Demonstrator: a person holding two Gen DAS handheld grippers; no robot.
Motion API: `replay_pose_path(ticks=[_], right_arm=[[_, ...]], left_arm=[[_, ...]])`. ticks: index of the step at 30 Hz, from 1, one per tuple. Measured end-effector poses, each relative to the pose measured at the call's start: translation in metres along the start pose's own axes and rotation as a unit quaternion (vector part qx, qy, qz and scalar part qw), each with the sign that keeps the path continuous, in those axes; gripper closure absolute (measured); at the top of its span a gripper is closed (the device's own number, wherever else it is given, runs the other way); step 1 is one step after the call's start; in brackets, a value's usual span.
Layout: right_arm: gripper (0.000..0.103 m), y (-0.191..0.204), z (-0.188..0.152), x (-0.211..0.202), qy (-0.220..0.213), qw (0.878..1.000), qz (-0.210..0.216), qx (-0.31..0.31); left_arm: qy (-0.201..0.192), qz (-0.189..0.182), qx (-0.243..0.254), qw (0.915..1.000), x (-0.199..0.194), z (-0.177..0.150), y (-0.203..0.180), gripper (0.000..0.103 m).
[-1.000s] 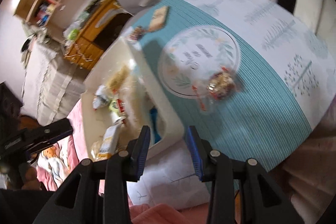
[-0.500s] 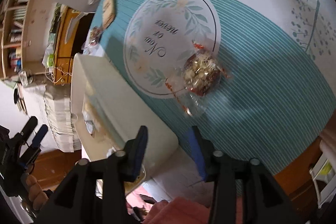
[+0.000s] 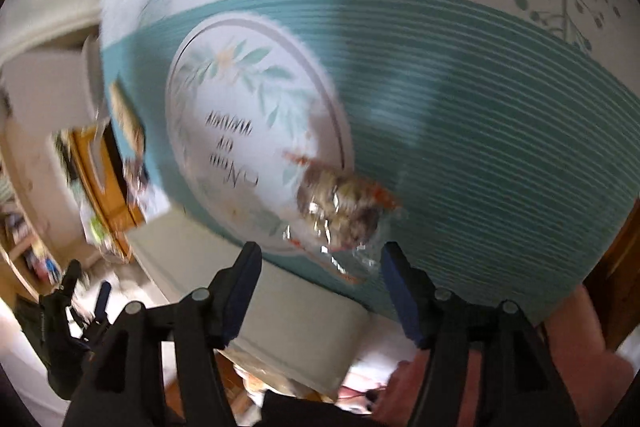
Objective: Organize snacks
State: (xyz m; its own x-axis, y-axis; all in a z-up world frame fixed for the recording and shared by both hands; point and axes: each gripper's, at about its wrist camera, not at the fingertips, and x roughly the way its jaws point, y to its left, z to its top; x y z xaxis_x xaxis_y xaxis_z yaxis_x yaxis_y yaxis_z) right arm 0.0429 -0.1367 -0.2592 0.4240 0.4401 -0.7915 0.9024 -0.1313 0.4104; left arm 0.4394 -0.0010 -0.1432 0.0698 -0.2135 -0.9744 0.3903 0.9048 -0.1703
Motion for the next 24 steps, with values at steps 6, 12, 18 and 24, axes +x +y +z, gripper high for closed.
replay_pose_path(ticks=[6,12,18,24], right_arm=[[0.04,-0.006,0.01,0.008,0.007,0.995,-0.005,0.101],[0.04,0.006,0.014,0.011,0.016,0.99,-0.041,0.136],[0.04,0.008,0.017,0.011,0.0,0.986,-0.078,0.149],[0.041,0.007,0.026,0.014,0.008,0.986,-0.082,0.148]], left_arm=[[0.0,-0.007,-0.043,0.9991,0.042,0.034,0.007,0.026],[0.002,-0.002,-0.09,0.996,0.078,0.064,0.02,0.027],[0.036,0.016,-0.114,0.9927,0.116,0.074,0.026,0.027],[0.062,0.04,-0.137,0.9878,0.147,0.082,0.036,0.027]])
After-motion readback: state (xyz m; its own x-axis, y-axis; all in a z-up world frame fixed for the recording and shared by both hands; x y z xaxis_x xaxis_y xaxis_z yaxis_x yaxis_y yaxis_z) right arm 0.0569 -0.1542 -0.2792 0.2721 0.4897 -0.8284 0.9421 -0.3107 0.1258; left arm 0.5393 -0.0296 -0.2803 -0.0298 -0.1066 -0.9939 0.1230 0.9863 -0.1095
